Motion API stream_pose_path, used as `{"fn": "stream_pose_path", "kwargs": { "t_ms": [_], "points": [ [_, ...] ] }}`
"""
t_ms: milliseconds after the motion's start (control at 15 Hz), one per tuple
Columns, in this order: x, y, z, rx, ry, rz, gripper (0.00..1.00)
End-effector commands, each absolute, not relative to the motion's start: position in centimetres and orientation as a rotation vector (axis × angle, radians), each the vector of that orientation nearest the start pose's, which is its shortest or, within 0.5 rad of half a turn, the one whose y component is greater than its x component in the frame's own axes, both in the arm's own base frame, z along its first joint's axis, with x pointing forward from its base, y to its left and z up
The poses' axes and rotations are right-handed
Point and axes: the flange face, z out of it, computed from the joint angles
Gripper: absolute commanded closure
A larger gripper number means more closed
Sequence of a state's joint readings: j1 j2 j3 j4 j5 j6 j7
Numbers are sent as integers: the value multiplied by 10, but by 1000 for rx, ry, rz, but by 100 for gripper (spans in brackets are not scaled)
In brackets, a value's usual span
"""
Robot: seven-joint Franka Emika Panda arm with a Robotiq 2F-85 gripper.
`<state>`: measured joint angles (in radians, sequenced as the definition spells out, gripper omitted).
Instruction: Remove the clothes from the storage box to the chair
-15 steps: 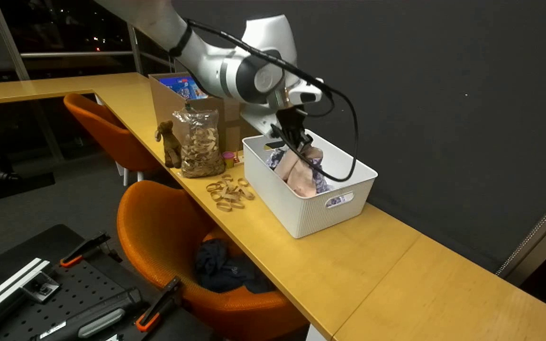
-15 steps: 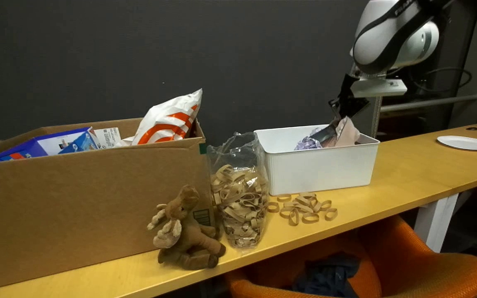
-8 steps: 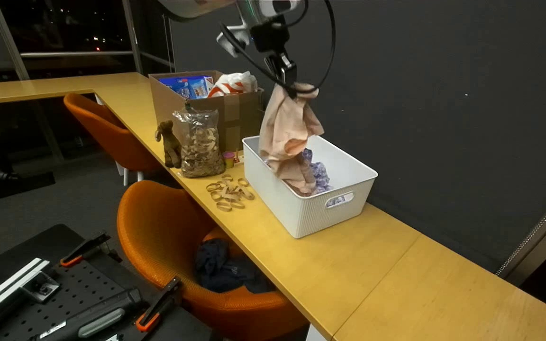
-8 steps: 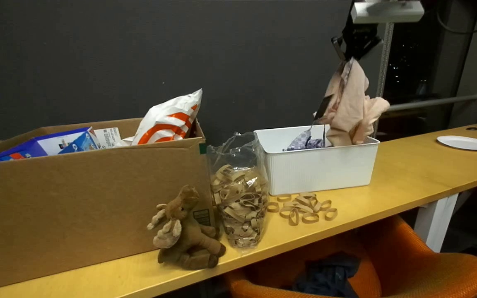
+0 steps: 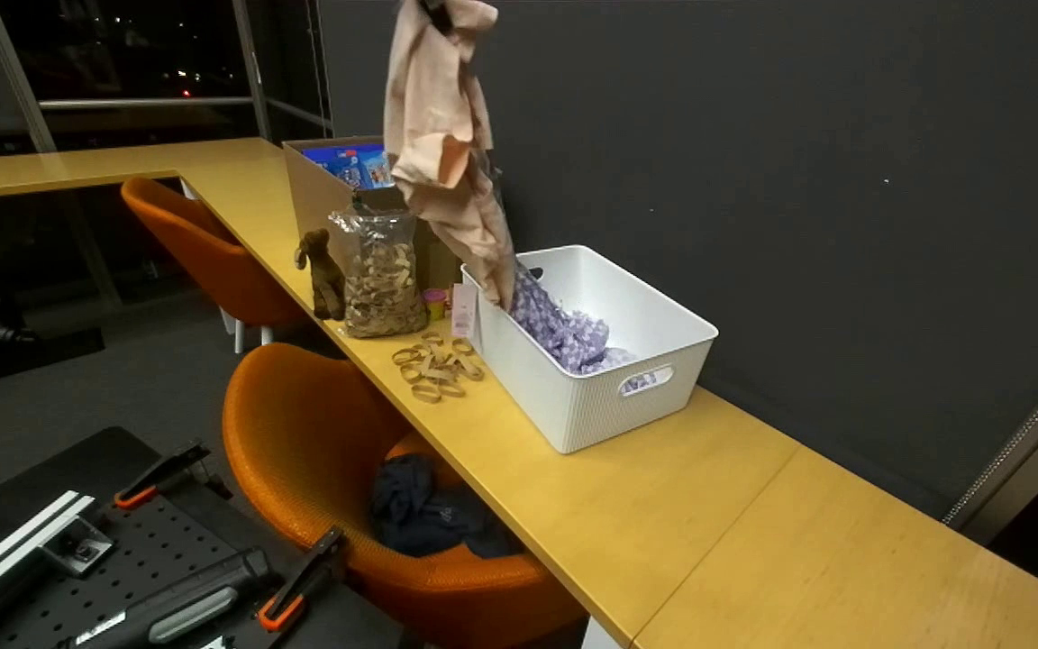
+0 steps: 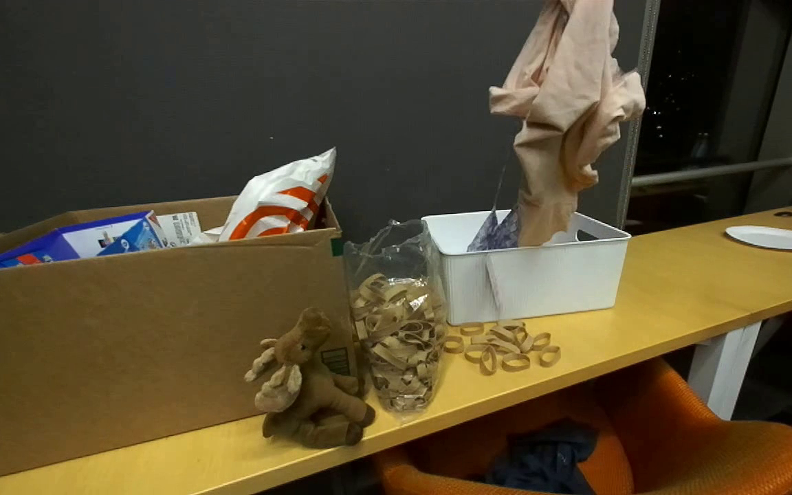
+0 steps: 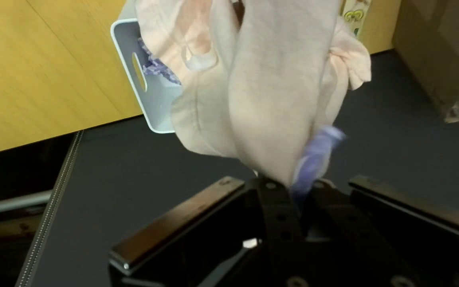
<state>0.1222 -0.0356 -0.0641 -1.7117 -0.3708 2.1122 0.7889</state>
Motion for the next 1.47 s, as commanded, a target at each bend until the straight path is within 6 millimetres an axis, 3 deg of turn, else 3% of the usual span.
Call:
{"fn": "stream_pose_path", "kwargs": {
  "t_ms": [0, 200, 400, 533, 733, 867, 1000, 1267, 1400],
  "points": [
    [562, 72, 637, -3080, 864, -792, 98],
    [563, 102, 596, -3155, 804, -664, 98],
    [572, 99, 519, -3265, 741, -527, 98],
    [578, 93, 457, -3349, 684, -405, 98],
    [577, 111, 393, -3434, 534, -246, 98],
    [571, 138, 371, -3432, 351, -165, 98],
    [560, 169, 363, -3381, 190, -74, 98],
    [527, 235, 365, -3255, -104, 95, 98],
    [514, 259, 360, -3197, -237, 205, 98]
  ]
}}
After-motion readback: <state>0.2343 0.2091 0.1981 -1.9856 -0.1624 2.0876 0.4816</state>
